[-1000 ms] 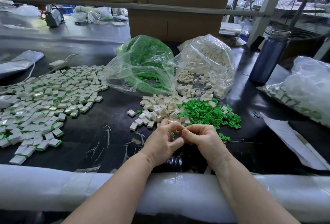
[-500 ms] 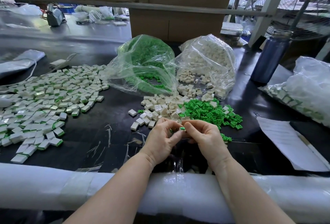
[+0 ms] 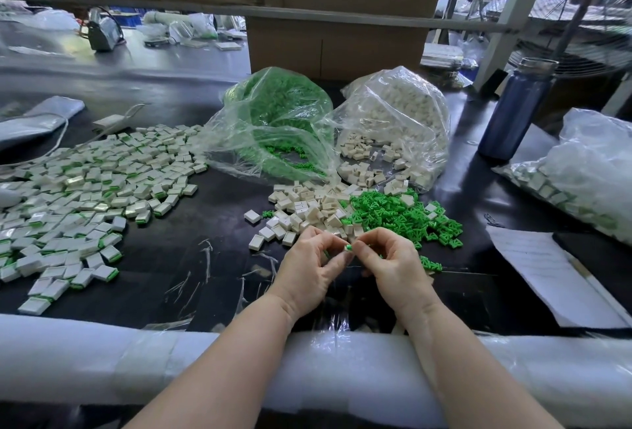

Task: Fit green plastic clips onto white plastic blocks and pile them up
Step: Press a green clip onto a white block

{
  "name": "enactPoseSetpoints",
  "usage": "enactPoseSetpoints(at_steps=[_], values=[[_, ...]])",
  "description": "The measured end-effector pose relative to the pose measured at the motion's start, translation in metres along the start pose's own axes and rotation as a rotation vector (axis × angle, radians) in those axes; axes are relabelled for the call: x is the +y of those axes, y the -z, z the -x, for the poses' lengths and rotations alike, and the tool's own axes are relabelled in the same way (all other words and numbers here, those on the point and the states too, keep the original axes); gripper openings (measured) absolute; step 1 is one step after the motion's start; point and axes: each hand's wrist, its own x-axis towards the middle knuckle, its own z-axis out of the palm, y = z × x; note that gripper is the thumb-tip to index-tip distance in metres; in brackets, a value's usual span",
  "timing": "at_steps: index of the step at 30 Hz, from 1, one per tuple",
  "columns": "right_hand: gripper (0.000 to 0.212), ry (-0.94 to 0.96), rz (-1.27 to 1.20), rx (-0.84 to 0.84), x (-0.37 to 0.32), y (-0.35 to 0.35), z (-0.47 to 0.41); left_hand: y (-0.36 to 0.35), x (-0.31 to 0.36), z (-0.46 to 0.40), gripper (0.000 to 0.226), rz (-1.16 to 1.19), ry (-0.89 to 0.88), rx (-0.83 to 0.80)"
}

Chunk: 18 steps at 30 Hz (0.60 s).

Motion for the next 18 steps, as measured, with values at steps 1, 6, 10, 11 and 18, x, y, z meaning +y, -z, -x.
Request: enactPoseSetpoints(at_steps=[1,6,10,11,18], values=[[0.014,0.003,-0.009,0.015,0.000,0.000,0.000,0.000,0.000,0.000,0.011,-0.012,-0.012,0.013],[0.012,0.007,0.031,0.060,0.001,0.001,-0.001,0.000,-0.005,-0.001,0.016,0.035,0.014,0.219],[0.015,0.007,0.090,0.076,0.002,0.002,0.001,0.004,-0.004,-0.002,0.027,-0.031,-0.015,0.493],[0.015,0.015,0.110,0.084,0.002,0.002,0.001,0.006,-0.005,-0.003,0.027,-0.030,-0.006,0.554],[0.017,0.069,0.235,0.164,0.000,0.001,0.002,0.034,-0.011,-0.006,0.016,-0.126,0.163,0.834]])
